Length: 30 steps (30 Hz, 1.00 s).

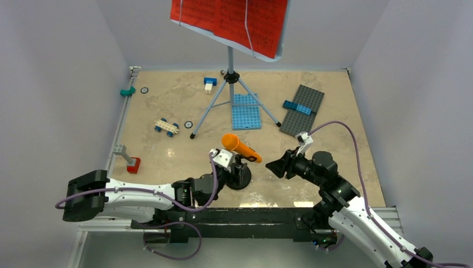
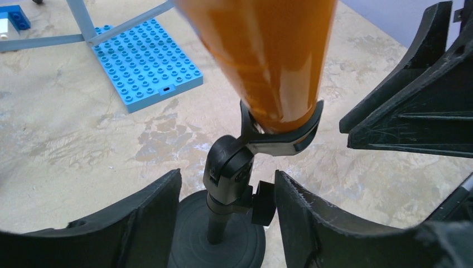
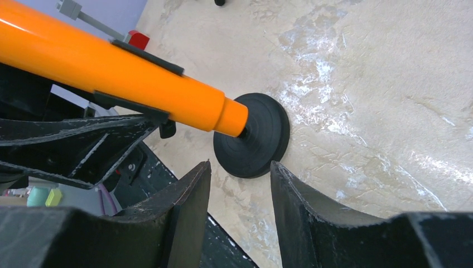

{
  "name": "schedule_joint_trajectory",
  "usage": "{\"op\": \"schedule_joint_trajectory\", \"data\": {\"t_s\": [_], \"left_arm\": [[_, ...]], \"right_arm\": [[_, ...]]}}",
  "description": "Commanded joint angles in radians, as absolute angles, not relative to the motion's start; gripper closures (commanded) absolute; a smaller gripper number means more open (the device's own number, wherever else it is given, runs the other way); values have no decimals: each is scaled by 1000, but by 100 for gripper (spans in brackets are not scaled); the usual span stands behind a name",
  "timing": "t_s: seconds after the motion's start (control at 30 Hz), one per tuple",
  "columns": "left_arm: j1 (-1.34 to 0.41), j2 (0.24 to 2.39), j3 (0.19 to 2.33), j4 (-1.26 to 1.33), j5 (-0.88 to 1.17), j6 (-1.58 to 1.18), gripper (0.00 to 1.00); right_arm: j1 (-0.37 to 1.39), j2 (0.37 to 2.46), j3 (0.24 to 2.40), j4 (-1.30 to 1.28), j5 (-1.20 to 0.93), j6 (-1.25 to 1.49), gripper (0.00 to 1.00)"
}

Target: Pack up the instrument practice props

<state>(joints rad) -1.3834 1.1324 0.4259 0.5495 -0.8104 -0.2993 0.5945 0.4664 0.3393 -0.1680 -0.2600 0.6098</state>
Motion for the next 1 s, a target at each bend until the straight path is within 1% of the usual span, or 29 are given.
{"op": "schedule_joint_trajectory", "data": {"t_s": [0.0,0.17,0.23,0.33,0.43,0.57,0.67,0.77,0.97], "left_arm": [[-1387,1057,425,502,-777,-347,32],[-1387,948,352,517,-733,-367,29],[-1387,908,309,567,-702,-349,29],[-1385,878,228,727,-632,-274,31],[-1359,883,204,784,-576,-246,35],[-1271,885,178,854,-456,-271,39],[-1208,879,172,887,-358,-290,39],[-1184,886,190,897,-296,-270,38],[-1149,943,227,894,-220,-267,38]], "right_arm": [[593,466,394,-175,-236,580,52],[593,475,413,-185,-248,546,52],[593,483,420,-186,-261,531,52],[594,486,426,-180,-278,507,52],[594,489,429,-172,-293,493,53],[594,502,430,-165,-320,486,53],[593,503,428,-166,-324,483,53],[594,503,428,-170,-319,478,53],[594,518,438,-167,-319,473,54]]}}
